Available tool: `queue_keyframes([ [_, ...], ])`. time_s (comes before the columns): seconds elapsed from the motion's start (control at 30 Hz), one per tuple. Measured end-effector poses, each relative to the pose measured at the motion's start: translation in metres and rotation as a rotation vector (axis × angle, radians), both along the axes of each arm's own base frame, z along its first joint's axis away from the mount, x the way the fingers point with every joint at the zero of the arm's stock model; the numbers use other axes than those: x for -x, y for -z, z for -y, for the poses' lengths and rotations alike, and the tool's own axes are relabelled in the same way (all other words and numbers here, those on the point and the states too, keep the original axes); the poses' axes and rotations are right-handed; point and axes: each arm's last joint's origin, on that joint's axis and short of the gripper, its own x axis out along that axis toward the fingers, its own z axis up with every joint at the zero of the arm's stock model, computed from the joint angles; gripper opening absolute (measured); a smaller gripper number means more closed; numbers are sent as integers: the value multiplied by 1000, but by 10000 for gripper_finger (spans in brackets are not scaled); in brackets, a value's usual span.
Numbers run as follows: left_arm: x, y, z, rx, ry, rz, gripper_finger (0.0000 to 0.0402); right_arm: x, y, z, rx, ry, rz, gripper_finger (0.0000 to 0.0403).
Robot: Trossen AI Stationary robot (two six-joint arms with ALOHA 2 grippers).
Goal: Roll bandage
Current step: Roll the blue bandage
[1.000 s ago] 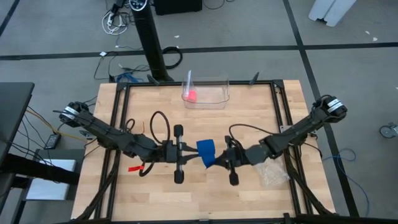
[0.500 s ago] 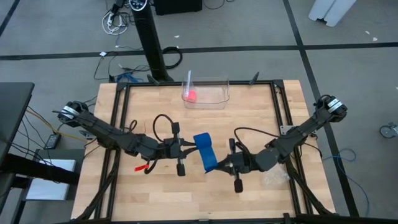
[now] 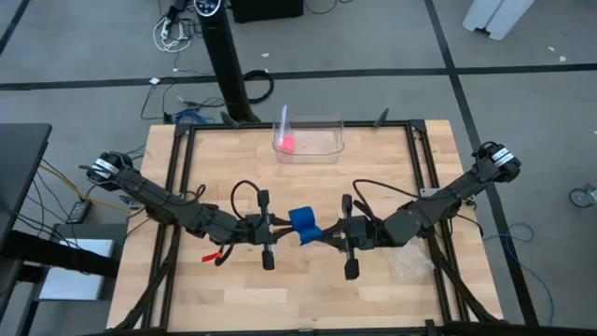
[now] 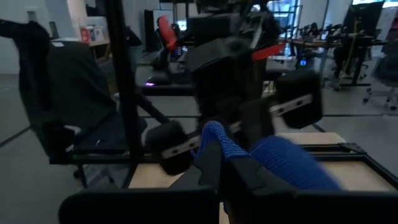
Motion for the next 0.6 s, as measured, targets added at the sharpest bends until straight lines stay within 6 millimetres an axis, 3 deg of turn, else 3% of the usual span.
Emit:
queue_keyframes([
  [0.27,4,0,9,-13,30,-3,17,-9,-3,17,-11,55,17,27],
  [0.6,5,1,11,-16,44,-7,17,-13,-5,27,-40,85,34,103],
])
